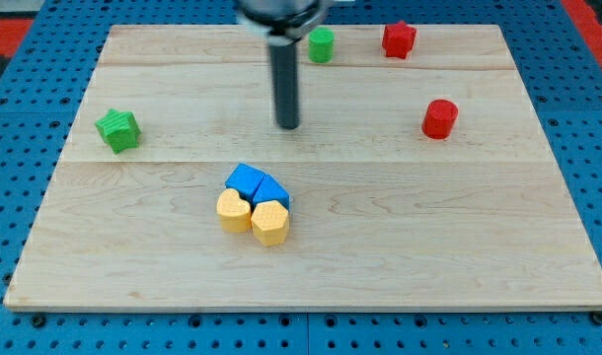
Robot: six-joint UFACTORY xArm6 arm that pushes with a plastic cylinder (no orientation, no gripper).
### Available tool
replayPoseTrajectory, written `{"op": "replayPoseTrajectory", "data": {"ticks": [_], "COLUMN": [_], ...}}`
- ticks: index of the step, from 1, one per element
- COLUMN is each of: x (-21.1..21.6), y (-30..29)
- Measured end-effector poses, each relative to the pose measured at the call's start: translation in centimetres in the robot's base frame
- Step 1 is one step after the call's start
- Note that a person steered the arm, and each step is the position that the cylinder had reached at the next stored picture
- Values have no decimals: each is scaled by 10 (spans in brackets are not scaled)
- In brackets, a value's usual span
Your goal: Move the red star into the green star
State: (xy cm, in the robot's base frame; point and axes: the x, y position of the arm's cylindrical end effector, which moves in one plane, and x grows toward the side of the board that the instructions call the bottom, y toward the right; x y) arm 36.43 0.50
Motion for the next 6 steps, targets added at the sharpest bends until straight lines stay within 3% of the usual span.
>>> {"op": "replayPoseTrajectory", "data": {"ticks": [3,4,6], "x": [-100,-137,-152], "y": [178,198,114]}}
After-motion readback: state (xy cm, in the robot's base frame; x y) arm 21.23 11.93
